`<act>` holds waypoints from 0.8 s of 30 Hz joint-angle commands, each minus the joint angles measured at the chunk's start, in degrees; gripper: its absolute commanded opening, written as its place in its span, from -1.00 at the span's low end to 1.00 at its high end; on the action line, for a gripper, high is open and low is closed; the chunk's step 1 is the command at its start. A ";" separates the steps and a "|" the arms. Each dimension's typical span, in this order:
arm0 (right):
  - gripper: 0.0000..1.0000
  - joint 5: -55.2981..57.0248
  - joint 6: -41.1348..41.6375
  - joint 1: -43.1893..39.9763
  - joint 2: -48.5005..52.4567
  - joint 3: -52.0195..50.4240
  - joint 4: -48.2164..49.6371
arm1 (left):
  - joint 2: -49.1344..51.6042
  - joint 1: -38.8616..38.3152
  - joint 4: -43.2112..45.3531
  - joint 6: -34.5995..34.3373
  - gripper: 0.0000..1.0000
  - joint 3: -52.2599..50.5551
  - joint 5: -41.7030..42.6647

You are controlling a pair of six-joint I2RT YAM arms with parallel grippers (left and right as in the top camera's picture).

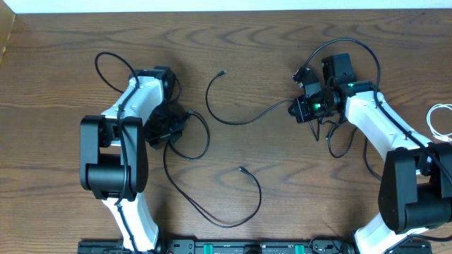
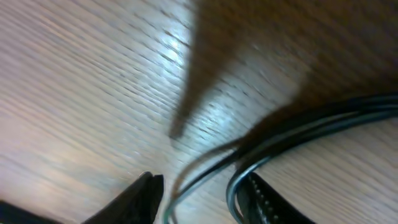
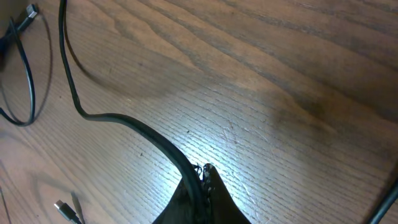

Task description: Untangle cables

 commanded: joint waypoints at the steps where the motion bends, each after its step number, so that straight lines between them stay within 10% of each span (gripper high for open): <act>1: -0.98 0.09 -0.98 0.24 -0.68 -0.13 0.09 | 0.90 0.66 0.09 0.44 -0.46 0.92 6.03; 3: -0.98 0.07 -0.98 0.24 -0.68 -0.13 0.09 | 0.90 0.70 0.37 0.46 -0.85 1.01 6.01; 24: -0.98 0.09 -0.98 0.24 -0.68 -0.13 0.09 | -19.43 4.00 -2.32 0.17 -0.85 3.06 6.01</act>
